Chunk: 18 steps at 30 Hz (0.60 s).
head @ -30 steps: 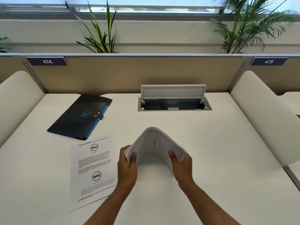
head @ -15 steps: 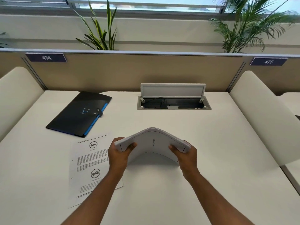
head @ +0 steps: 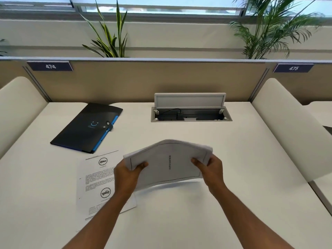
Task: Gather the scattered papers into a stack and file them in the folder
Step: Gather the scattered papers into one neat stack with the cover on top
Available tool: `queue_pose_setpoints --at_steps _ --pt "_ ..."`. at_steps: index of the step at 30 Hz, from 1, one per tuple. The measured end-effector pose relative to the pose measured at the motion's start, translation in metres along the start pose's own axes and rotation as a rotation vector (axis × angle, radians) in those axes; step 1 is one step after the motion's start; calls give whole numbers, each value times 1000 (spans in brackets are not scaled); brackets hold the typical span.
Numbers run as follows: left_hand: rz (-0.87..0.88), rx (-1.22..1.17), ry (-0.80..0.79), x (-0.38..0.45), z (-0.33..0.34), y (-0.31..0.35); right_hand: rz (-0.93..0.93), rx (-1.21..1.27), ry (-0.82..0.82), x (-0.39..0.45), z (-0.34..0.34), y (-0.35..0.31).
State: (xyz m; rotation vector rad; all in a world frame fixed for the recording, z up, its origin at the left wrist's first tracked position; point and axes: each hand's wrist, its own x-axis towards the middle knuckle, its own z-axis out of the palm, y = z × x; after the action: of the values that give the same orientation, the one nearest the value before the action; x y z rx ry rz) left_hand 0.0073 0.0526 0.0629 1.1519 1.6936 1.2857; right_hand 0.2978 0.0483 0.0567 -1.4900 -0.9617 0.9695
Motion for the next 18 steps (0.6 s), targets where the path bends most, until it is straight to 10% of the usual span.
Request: queue_pose_setpoints --at_steps 6,11,18 --pt "-207 -165 88 -3 0 -6 339 -6 174 -11 23 -2" --pt "-386 -458 92 -30 11 -20 737 634 21 -27 45 -1" --pt "-430 -514 -22 -51 13 -26 332 587 30 -19 41 -23"
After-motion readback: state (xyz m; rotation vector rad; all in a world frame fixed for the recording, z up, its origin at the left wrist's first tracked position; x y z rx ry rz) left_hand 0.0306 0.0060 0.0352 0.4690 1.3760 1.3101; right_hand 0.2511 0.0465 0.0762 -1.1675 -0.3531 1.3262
